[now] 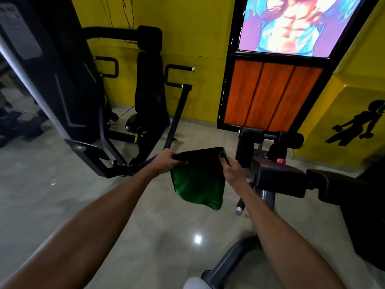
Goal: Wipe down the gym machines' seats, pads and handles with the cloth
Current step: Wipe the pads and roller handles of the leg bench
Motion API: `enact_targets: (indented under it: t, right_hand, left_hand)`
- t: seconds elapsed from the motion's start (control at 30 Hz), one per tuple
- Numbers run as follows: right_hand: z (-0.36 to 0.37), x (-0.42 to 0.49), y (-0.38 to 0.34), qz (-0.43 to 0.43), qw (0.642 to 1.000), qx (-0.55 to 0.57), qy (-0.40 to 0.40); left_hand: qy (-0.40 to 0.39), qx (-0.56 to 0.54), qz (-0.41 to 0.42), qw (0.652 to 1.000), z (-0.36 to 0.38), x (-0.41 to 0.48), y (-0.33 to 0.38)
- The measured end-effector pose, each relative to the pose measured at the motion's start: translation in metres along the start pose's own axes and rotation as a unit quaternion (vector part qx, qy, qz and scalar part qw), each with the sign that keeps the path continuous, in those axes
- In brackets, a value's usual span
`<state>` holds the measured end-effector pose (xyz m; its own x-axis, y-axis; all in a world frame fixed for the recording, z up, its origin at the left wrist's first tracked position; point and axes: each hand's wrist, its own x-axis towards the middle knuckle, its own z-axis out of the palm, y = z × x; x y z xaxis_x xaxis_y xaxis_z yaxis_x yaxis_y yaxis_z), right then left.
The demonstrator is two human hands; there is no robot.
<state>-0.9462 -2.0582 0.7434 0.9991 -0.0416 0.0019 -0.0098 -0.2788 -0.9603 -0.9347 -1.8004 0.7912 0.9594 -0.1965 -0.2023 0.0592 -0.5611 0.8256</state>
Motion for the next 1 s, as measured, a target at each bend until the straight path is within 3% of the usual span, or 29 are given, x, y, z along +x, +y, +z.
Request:
enact_targets:
  t: [0.1, 0.2, 0.3, 0.5, 0.6, 0.77, 0.87, 0.93, 1.0]
  right_hand:
    - [0.012, 0.030, 0.001, 0.003, 1.000, -0.009, 0.023]
    - [0.030, 0.063, -0.002, 0.062, 0.987, 0.138, 0.056]
    - [0.038, 0.111, 0.001, 0.134, 0.944, 0.288, 0.090]
    - [0.031, 0.212, 0.010, 0.157, 0.921, 0.353, 0.047]
    - [0.027, 0.259, 0.015, 0.159, 0.891, 0.419, 0.073]
    - [0.020, 0.315, 0.034, 0.197, 0.910, 0.360, 0.058]
    - [0.012, 0.356, 0.046, 0.176, 0.905, 0.377, 0.092]
    - [0.007, 0.383, 0.056, 0.193, 0.929, 0.308, 0.069]
    - [0.002, 0.410, 0.067, 0.206, 0.952, 0.215, 0.063]
  left_hand:
    - [0.040, -0.156, -0.022, 0.987, -0.016, 0.017, 0.000]
    - [-0.030, -0.247, -0.069, 0.966, -0.031, 0.045, -0.011]
    - [-0.090, -0.257, -0.091, 0.958, -0.044, 0.094, -0.029]
    - [-0.063, -0.383, -0.114, 0.914, -0.053, 0.214, -0.024]
    - [-0.115, -0.328, -0.126, 0.929, -0.058, 0.268, -0.021]
    - [-0.050, -0.419, -0.130, 0.897, -0.062, 0.358, -0.019]
    - [-0.096, -0.361, -0.119, 0.920, -0.060, 0.408, -0.017]
    - [-0.114, -0.307, -0.107, 0.939, -0.058, 0.445, -0.016]
    - [-0.112, -0.333, -0.110, 0.930, -0.058, 0.486, -0.017]
